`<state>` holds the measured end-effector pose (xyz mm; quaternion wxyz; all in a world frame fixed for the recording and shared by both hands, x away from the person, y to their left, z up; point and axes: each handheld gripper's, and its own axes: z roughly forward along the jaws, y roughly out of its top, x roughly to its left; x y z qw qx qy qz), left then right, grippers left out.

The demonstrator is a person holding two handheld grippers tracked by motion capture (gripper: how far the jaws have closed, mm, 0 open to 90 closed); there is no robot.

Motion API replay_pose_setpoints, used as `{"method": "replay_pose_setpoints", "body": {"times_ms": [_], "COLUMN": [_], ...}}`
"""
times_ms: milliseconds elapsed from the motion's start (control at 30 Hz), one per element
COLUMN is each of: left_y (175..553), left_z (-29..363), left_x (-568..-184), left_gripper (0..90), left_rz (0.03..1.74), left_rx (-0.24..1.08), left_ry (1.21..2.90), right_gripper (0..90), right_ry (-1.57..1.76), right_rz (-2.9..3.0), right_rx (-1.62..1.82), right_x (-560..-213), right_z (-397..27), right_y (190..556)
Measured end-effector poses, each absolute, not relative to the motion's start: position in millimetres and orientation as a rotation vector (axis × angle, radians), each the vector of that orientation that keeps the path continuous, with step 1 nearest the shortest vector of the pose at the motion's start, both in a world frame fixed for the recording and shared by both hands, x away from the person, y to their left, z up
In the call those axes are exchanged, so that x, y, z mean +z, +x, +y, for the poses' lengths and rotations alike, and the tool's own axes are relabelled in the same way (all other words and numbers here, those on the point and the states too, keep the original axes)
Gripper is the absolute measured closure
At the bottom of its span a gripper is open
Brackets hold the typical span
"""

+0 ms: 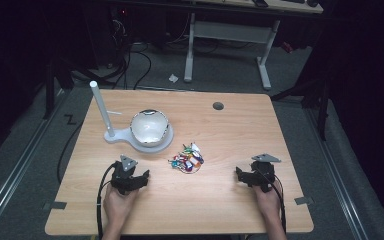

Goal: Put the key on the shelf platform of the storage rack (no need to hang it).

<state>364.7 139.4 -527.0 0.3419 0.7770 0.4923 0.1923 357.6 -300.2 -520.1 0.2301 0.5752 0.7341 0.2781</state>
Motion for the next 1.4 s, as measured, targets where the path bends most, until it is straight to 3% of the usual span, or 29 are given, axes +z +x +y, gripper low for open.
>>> {"method": "replay_pose_setpoints", "body": {"times_ms": [1400], "left_y": [365.9], "left_z": [137.2], "left_x": [-527.2], "left_gripper": [24.8], "left_rz": [1.285], "left_rx": [0.493], "left_ry": [2.029], "right_gripper": [15.2], "right_ry": [1.581], "right_rz": [2.020], "right_rx": [0.765], "right_x": [-520.1], "right_z": [-300.2], "right_y": [357.6]}}
